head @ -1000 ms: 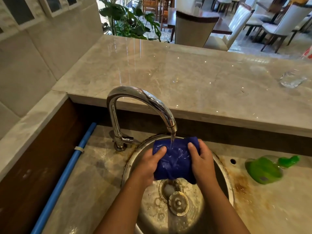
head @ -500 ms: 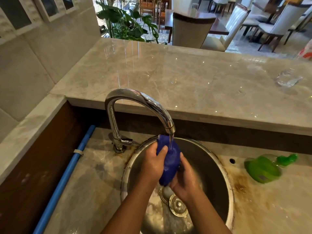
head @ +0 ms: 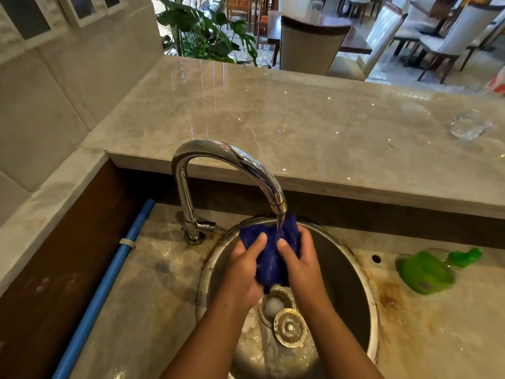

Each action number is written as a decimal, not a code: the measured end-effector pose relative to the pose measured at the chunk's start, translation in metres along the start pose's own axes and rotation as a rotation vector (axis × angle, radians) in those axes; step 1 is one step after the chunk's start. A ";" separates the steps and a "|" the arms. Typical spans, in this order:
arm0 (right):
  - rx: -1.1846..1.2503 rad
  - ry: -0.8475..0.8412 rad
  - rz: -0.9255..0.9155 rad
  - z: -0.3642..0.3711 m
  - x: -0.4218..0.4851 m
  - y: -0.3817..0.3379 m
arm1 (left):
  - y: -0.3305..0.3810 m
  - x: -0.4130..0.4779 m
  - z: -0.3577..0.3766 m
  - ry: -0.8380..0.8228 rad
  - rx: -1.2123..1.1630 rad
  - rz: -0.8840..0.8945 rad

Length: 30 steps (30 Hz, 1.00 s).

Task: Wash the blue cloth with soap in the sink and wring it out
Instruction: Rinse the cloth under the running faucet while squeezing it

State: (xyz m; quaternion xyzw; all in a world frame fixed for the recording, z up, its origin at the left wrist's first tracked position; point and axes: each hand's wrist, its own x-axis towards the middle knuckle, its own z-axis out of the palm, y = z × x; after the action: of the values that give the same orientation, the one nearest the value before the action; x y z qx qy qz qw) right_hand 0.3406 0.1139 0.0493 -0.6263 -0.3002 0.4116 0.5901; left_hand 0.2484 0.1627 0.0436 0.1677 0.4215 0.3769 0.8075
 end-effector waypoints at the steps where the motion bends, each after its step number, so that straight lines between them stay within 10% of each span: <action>1: -0.034 -0.023 -0.021 0.003 -0.002 0.003 | -0.001 -0.001 0.003 0.003 -0.030 -0.007; 19: -0.455 0.110 -0.099 0.017 0.026 0.004 | -0.017 0.010 0.022 0.201 0.309 0.034; 30: -0.316 0.125 0.093 0.015 0.040 0.012 | -0.019 0.011 0.024 0.242 0.452 0.057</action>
State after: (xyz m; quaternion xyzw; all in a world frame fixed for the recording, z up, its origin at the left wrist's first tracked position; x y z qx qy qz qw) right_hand 0.3454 0.1539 0.0316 -0.7491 -0.2944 0.3464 0.4819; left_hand 0.2804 0.1593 0.0406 0.3094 0.5839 0.3130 0.6821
